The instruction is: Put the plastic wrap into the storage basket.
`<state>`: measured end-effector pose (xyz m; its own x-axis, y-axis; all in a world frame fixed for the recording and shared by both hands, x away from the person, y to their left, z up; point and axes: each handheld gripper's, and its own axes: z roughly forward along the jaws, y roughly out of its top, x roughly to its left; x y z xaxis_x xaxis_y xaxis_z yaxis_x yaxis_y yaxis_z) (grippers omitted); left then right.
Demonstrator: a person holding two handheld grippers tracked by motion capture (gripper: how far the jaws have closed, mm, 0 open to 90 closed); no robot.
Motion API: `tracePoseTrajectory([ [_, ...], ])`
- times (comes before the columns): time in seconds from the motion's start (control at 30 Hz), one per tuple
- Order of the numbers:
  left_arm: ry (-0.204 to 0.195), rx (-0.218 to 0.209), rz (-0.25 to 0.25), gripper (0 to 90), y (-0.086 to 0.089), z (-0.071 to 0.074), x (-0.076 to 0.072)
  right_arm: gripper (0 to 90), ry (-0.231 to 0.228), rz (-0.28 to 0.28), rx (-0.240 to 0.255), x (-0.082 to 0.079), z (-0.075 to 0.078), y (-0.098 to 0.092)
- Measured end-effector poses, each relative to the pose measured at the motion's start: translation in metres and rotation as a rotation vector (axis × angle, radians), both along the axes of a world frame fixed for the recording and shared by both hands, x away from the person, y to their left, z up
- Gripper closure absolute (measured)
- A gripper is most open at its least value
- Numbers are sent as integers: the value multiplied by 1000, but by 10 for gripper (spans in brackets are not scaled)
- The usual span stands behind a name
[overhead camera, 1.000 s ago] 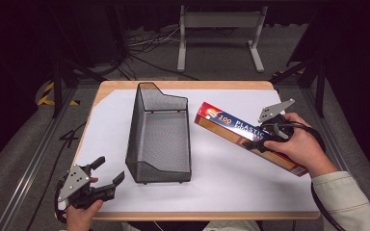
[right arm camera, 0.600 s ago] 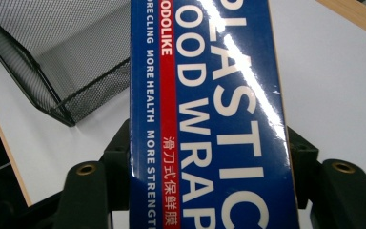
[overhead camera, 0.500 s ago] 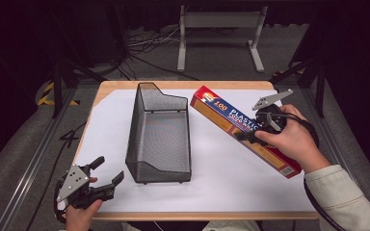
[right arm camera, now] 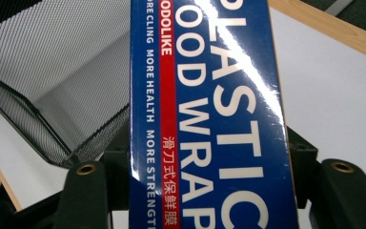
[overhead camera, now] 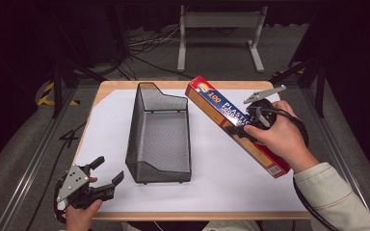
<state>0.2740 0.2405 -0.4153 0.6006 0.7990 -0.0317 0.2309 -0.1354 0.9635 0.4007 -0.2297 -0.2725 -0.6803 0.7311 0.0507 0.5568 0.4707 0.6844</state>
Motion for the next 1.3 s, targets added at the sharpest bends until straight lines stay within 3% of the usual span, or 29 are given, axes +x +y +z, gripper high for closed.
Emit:
tracePoseTrajectory([
  [0.43, 0, 3, -4, 175, 0, 0, 1, 397, 40, -96, 67, 8, 4, 44],
  [0.8, -7, 2, 8, 176, 4, 0, -3, 396, 86, -115, 54, 18, -1, 91],
  [1.3, -8, -1, 16, 176, 7, -1, -5, 394, 245, -170, 80, 43, -27, 148],
])
